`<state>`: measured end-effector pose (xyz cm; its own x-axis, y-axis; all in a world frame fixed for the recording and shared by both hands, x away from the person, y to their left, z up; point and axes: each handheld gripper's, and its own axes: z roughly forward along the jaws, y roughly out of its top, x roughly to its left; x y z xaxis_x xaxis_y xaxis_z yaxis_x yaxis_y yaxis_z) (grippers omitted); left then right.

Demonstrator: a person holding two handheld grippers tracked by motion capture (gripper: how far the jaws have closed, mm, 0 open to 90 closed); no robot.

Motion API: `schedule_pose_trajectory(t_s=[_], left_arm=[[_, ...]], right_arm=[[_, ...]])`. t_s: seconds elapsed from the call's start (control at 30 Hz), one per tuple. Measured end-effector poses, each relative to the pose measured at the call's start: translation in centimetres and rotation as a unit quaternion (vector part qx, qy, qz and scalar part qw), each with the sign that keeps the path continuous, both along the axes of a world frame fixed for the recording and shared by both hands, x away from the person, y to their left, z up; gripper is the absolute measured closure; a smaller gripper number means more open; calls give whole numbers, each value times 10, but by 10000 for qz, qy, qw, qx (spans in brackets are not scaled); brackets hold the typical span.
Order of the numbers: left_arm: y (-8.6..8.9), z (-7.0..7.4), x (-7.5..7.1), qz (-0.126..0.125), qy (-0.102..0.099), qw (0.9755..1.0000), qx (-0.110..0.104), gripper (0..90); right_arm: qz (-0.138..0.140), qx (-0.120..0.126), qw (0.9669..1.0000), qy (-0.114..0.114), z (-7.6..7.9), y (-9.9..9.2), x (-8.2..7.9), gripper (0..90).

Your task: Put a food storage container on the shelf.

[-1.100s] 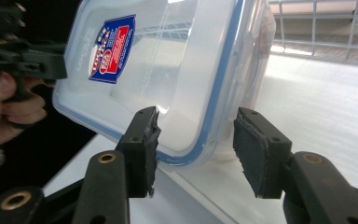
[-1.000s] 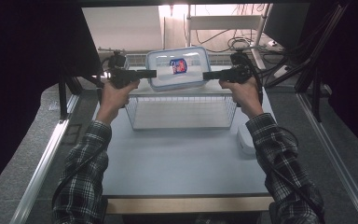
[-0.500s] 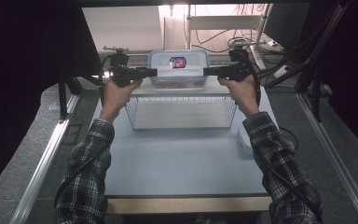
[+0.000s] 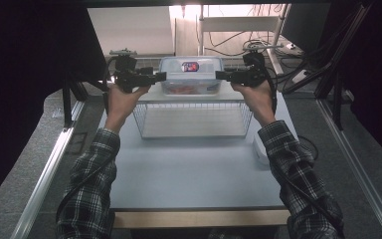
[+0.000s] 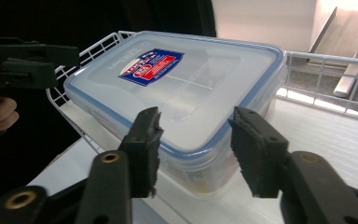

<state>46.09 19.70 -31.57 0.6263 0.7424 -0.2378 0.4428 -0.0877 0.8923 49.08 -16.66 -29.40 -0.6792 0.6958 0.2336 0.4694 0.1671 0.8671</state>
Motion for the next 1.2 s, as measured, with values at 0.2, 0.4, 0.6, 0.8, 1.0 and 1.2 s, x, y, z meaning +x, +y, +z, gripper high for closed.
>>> schedule_pose_trajectory(t_s=[0.2,0.4,0.6,0.8,1.0,1.2], left_arm=[[-1,-9,-10,-199,-74,9997,142,213],[0,-17,-24,-374,-197,9987,295,163],[1,-21,-41,-553,-266,9975,360,123],[-5,-25,-57,-673,-322,9960,488,101],[-15,-34,-71,-637,-452,9933,849,59],[-17,-47,-84,-678,-402,9925,935,47]], right_arm=[[92,17,9999,-36,-2,-2,-8,372],[143,-131,9997,-159,-6,-5,-18,269],[195,-254,9990,-316,-12,-8,-28,196],[237,-320,9982,-446,-19,-11,-39,138],[329,-478,9970,-513,-26,-11,-50,91],[455,-616,9952,-613,-34,-12,-65,63]])
